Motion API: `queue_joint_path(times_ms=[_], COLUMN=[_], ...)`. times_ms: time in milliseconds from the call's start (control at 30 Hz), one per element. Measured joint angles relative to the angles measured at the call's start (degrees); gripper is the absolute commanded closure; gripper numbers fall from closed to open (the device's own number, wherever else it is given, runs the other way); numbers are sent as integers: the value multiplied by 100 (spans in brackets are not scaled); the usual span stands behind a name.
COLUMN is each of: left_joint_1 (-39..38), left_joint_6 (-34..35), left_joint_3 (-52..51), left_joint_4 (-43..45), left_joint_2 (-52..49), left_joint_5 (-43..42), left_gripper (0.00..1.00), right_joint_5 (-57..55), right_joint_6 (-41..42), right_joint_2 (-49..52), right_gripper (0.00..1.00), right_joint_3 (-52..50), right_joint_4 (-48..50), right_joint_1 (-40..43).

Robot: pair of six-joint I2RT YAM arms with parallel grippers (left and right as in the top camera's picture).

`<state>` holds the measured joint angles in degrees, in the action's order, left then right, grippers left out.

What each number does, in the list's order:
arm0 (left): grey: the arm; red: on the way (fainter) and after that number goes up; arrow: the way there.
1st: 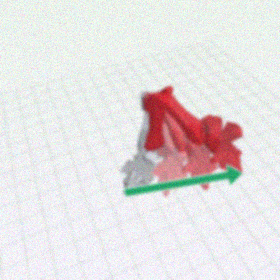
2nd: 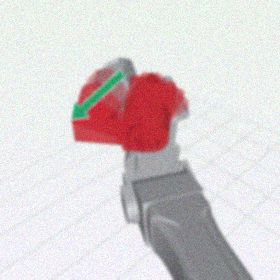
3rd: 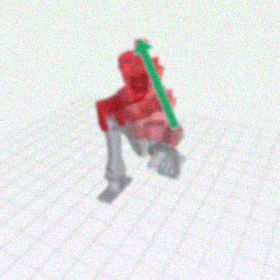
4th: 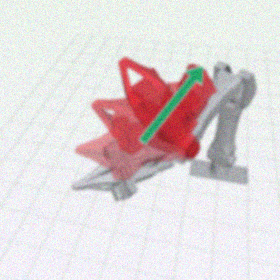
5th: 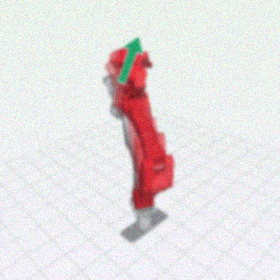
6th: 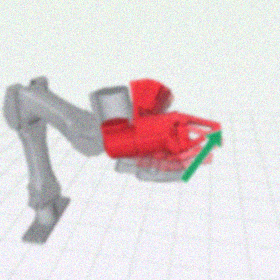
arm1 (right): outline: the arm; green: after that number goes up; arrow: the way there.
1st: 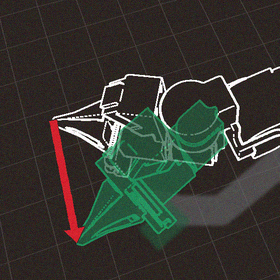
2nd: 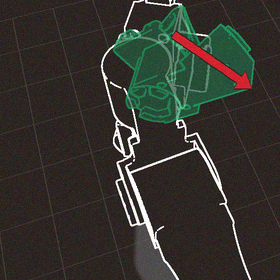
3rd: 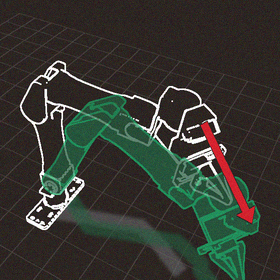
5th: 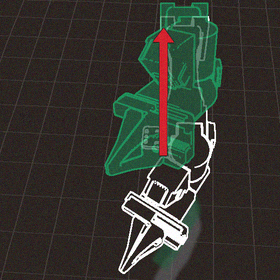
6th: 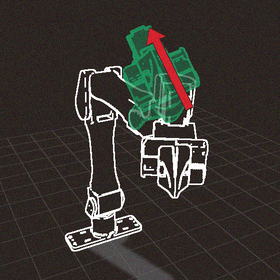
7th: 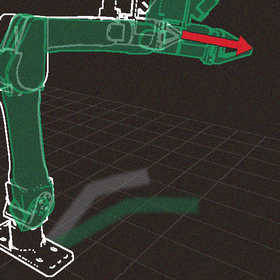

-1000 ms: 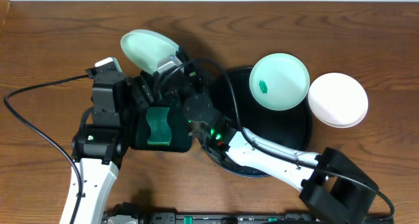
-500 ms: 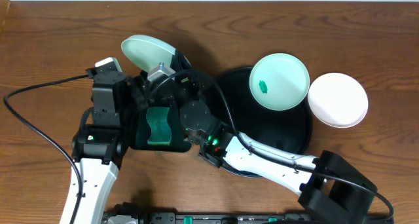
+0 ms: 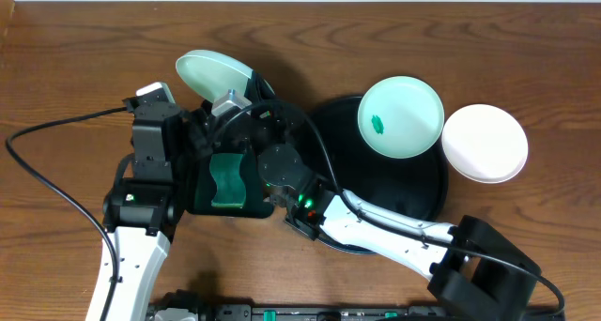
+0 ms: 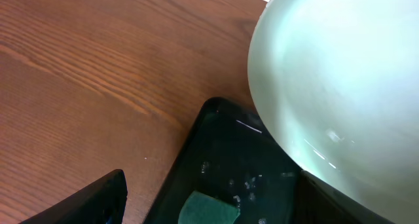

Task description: Clean dirty plates on tray and stack at the side

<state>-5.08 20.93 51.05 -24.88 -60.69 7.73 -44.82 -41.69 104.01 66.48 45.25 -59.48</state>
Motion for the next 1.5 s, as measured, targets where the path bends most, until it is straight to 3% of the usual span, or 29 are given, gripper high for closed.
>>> queue_joint_path(times_ms=[467, 667, 967, 1500], left_joint_1=[0, 0, 0, 0], left_joint_6=[0, 0, 0, 0], left_joint_3=[0, 0, 0, 0], left_joint_4=[-2, 0, 0, -2], left_joint_2=[0, 0, 0, 0], left_joint_5=[-2, -2, -2, -2], left_gripper=[18, 18, 18, 18], right_joint_5=[-90, -278, -326, -328], right_joint_6=[-2, 13, 708, 1008], right_joint_2=[0, 0, 0, 0], right_gripper=[99, 99, 99, 99], right_joint_3=[2, 11, 13, 13], right_joint_4=[-632, -1523, -2621, -2905], right_joint_1=[0, 0, 0, 0])
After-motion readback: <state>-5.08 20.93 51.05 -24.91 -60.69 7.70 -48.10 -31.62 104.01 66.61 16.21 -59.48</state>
